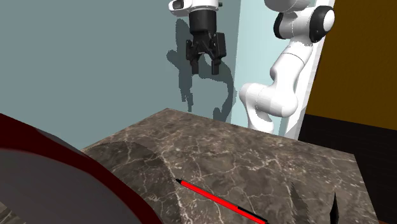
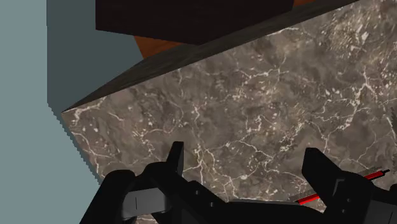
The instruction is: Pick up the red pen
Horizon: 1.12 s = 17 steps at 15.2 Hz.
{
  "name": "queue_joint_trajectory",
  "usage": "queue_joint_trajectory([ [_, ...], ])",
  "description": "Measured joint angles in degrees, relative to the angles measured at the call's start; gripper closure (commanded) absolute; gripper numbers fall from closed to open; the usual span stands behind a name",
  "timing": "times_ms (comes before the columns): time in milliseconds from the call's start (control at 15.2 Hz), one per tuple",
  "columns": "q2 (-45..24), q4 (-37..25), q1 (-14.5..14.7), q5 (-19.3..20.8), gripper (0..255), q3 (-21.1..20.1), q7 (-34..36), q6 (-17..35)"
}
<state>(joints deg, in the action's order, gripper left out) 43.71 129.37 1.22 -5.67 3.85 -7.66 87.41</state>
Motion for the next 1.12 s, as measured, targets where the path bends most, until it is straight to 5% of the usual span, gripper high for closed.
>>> queue_joint_trajectory([
  [330,1.6,2.5,-1.0,-3.0,0,-5.3,9.5,1.5],
  [1122,-1.9,3.8,-5.5,-14.7,0,-27.9,48.3,9.7],
])
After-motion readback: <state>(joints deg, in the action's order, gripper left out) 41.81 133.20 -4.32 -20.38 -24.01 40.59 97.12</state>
